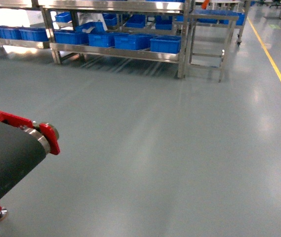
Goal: Sort blue parts and orange caps into right shelf containers
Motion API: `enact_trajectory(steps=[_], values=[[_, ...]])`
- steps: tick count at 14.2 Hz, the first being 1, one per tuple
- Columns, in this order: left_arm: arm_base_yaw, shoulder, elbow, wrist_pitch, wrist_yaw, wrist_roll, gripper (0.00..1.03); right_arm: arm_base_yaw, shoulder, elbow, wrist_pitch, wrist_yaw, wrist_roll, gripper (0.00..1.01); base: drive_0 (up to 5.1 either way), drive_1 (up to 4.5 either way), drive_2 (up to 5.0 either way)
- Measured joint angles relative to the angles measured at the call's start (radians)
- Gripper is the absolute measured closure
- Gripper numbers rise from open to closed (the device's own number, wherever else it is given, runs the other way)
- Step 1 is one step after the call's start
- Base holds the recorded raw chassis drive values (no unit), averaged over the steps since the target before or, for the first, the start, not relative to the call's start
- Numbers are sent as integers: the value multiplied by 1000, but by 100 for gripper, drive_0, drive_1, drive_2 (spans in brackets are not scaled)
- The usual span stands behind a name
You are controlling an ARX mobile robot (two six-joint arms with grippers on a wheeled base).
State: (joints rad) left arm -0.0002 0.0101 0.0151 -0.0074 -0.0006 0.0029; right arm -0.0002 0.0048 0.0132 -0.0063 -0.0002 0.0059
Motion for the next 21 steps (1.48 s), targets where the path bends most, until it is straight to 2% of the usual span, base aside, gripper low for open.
enact_trajectory(steps=[16, 21], values=[[0, 0, 0, 0, 0, 0, 60, 0, 0, 0, 0, 0, 0, 58, -154, -154, -154], [0, 0, 0, 0, 0, 0, 60, 0, 0, 0, 2, 0, 0, 58, -8, 338, -355]])
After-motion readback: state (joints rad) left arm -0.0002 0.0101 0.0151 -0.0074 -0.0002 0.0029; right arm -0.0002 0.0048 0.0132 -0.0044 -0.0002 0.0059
